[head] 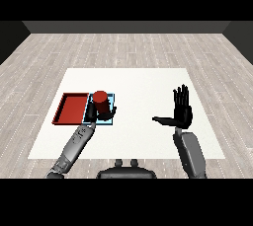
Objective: Pick the red can and put it in the red box
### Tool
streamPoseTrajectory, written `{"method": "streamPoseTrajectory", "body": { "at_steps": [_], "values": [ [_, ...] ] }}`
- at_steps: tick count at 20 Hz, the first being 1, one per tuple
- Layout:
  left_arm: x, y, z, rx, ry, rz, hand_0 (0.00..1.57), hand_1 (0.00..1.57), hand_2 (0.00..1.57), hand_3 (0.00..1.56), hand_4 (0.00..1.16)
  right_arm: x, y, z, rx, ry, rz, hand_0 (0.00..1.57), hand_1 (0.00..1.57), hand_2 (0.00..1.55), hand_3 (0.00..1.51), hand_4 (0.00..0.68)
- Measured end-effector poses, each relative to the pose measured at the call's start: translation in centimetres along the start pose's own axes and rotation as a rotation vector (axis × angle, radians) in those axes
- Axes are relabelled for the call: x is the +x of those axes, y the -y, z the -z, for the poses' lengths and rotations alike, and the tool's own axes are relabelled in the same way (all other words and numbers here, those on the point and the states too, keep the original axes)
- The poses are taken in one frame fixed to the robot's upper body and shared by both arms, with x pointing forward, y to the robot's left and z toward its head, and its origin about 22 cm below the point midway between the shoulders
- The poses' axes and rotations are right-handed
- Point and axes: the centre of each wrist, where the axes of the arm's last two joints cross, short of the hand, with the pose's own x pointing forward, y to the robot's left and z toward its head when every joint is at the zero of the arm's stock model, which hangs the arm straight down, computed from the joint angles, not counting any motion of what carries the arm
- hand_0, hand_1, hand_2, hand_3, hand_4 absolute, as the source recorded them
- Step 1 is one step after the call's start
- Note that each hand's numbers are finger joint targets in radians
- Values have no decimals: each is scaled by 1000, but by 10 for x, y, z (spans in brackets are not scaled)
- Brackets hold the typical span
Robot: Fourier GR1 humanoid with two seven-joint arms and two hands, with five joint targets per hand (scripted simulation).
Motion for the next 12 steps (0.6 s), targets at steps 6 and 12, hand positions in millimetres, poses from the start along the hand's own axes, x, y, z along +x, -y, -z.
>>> {"method": "streamPoseTrajectory", "body": {
  "at_steps": [6, 12],
  "values": [
    [6, -44, 19, 55, -9, 117, 1571, 1571, 1550, 1428, 1126, -23, 33, -23, -20, -95, -61, 0, 0, 0, 0, 0],
    [-8, -86, 52, 124, -73, 284, 1532, 1532, 1460, 1441, 1084, -47, 37, -43, -44, -163, -71, 0, 0, 0, 0, 0]
  ]
}}
